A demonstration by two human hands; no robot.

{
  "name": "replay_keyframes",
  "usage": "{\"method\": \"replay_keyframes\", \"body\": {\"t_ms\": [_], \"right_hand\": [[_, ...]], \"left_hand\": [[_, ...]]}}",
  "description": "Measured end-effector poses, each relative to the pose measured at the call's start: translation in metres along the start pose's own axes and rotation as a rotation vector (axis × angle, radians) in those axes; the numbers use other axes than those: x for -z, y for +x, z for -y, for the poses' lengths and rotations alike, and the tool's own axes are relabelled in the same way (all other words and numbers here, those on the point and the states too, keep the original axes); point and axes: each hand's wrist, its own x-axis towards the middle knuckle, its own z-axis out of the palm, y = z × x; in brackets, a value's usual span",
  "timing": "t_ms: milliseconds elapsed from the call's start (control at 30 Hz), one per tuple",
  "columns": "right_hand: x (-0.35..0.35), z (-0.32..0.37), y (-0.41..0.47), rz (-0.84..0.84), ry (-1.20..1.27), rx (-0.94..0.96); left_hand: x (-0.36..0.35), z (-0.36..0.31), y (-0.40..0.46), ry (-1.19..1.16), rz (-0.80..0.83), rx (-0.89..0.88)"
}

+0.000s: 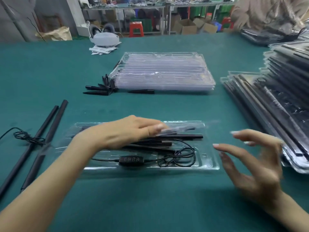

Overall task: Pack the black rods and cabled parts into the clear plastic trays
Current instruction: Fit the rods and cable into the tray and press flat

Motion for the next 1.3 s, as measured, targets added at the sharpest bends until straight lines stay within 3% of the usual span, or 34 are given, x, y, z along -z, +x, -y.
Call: {"method": "replay_keyframes", "body": {"t_ms": [67,133,233,333,533,667,767,867,967,1100,1300], "right_hand": [[0.001,0.001,-0.003,-0.038,-0.06,0.087],[-0.004,0.002,-0.001,0.127,0.032,0.098],[-0.019,0.005,0.007,0.476,0.151,-0.122],[-0.032,0.009,0.018,0.619,0.233,-0.387],[-0.047,0.019,0.026,0.652,0.087,-0.386],[-0.043,0.023,0.026,0.642,-0.227,-0.092],[-0.041,0.029,0.027,0.653,-0.281,-0.007],[-0.04,0.035,0.026,0.602,-0.19,0.001],[-0.041,0.043,0.026,0.535,0.077,0.017],[-0.046,0.048,0.033,0.638,0.306,-0.08],[-0.048,0.039,0.038,0.798,0.383,-0.203]], "left_hand": [[0.006,-0.001,0.004,-0.047,-0.005,0.023],[0.01,-0.001,0.007,-0.071,0.002,0.043],[0.012,0.0,0.008,-0.077,0.017,0.044],[0.011,0.001,0.007,-0.097,0.029,0.024],[0.009,-0.001,0.003,-0.119,0.038,0.003],[0.009,-0.003,0.002,-0.131,0.048,0.005],[0.008,-0.004,0.001,-0.139,0.051,0.004],[0.006,-0.004,0.001,-0.138,0.048,0.001],[0.004,-0.005,0.0,-0.135,0.048,-0.004],[0.005,-0.007,-0.002,-0.134,0.047,0.005],[0.002,-0.005,-0.003,-0.123,0.055,0.011]]}}
